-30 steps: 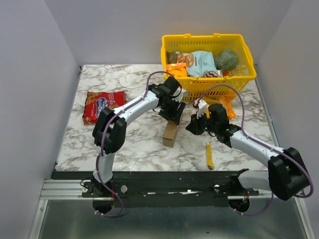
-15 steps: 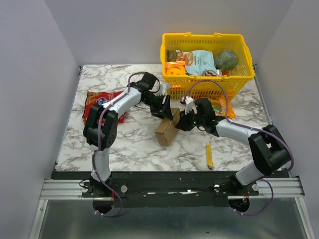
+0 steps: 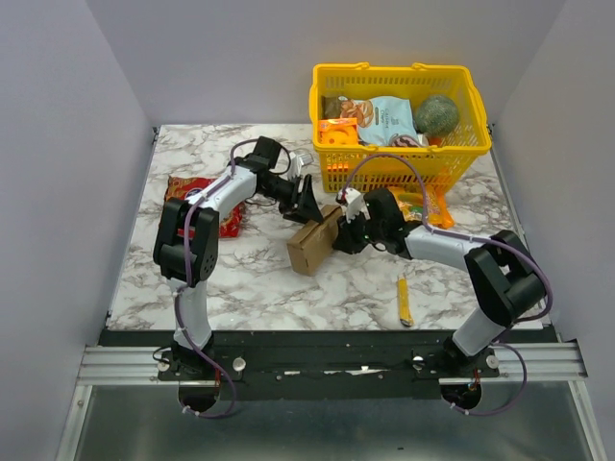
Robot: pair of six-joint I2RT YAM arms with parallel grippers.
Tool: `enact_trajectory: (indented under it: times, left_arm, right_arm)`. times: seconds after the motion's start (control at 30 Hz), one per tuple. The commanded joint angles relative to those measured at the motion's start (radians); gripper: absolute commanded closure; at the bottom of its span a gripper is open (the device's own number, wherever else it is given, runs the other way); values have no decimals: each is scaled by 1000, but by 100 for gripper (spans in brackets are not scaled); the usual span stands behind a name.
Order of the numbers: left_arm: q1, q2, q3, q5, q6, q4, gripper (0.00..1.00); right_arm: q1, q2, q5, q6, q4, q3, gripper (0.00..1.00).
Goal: Unpack the express box
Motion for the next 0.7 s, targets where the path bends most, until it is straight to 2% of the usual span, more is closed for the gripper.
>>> enact_trajectory:
  times: [0.0, 0.13, 0.33, 0.4, 0.57, 0.67]
  left_arm:
    - [-7, -57, -2, 205, -2, 2, 44]
    - [-7, -59, 14, 180, 50, -34, 50]
    - [2, -65, 40, 336, 26, -35, 55]
    - [7, -68, 44, 424, -11, 8, 55]
    - [22, -94, 15, 496, -78, 97, 56]
    - [36, -102, -44, 565, -137, 190, 52]
  right_arm:
    - [8, 43, 29, -42, 19, 66, 76]
    - [8, 54, 32, -53, 23, 86, 76]
    - [20, 62, 32, -72, 40, 81, 76]
    - [23, 62, 40, -81, 46, 74, 76]
    - [28, 50, 46, -113, 60, 52, 76]
    - [28, 33, 57, -131, 68, 29, 75]
